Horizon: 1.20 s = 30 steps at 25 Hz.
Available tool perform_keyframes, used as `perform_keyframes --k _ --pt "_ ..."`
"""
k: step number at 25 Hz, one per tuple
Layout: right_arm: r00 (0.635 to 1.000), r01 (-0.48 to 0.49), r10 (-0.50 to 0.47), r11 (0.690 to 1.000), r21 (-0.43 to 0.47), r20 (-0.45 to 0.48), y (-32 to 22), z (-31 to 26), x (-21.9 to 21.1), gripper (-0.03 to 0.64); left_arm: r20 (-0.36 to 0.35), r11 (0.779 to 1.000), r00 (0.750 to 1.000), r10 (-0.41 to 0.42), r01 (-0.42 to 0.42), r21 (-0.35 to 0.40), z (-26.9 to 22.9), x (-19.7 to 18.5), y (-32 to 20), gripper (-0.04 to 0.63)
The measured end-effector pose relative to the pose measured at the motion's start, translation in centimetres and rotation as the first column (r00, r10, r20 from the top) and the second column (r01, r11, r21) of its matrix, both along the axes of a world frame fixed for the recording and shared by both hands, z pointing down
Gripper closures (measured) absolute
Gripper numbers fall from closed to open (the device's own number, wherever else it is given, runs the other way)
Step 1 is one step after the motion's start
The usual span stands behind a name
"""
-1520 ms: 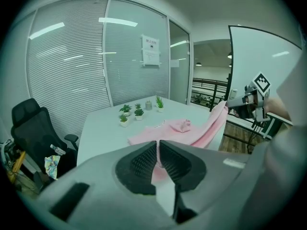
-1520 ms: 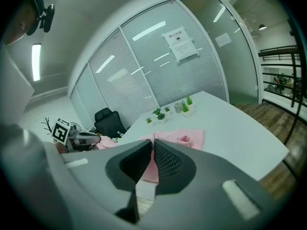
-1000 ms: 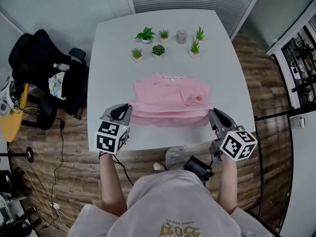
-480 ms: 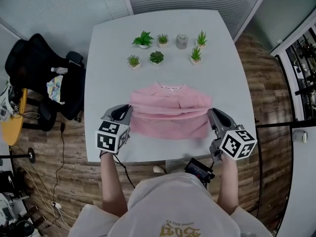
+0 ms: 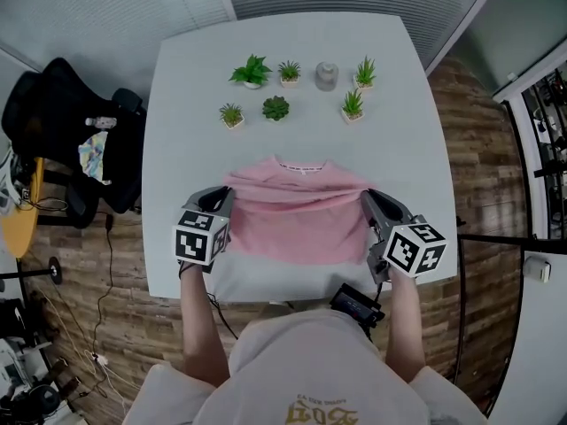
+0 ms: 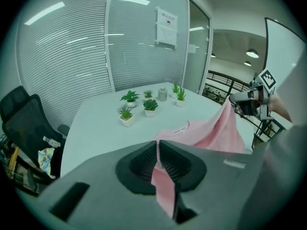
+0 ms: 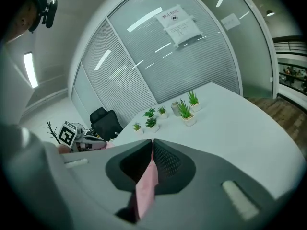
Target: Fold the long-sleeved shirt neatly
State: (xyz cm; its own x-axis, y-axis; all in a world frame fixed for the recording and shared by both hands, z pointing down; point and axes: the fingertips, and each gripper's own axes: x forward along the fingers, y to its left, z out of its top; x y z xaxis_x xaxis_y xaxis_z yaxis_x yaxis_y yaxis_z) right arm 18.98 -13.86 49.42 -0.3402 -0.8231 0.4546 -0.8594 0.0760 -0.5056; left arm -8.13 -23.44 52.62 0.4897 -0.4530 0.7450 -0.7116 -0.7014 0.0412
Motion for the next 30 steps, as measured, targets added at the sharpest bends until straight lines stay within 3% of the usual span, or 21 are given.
perform_keyframes --k 10,18,23,30 --pt "0.999 0.032 -0.031 0.997 -0.064 0.018 -3.6 3.9 1.4 0.592 -0.015 0.994 0.997 -0.077 0.076 -0.081 3.6 1.0 -3.6 0.566" --pt "0.999 0.047 -0.043 0.985 -0.163 0.027 -5.9 8.9 2.6 0.592 0.029 0.982 0.992 -0.123 0.126 -0.140 8.5 1.8 -6.1 0.565" --pt "0.997 0.062 -0.069 0.969 -0.238 -0.022 -5.7 11.5 3.1 0.589 0.062 0.982 0.990 -0.131 0.138 -0.127 10.0 2.2 -6.6 0.518" --pt "0.998 -0.050 0.043 0.981 -0.188 -0.044 -4.7 10.0 5.2 0.565 0.041 0.981 0.981 -0.187 0.189 -0.034 7.7 1.0 -7.5 0.407"
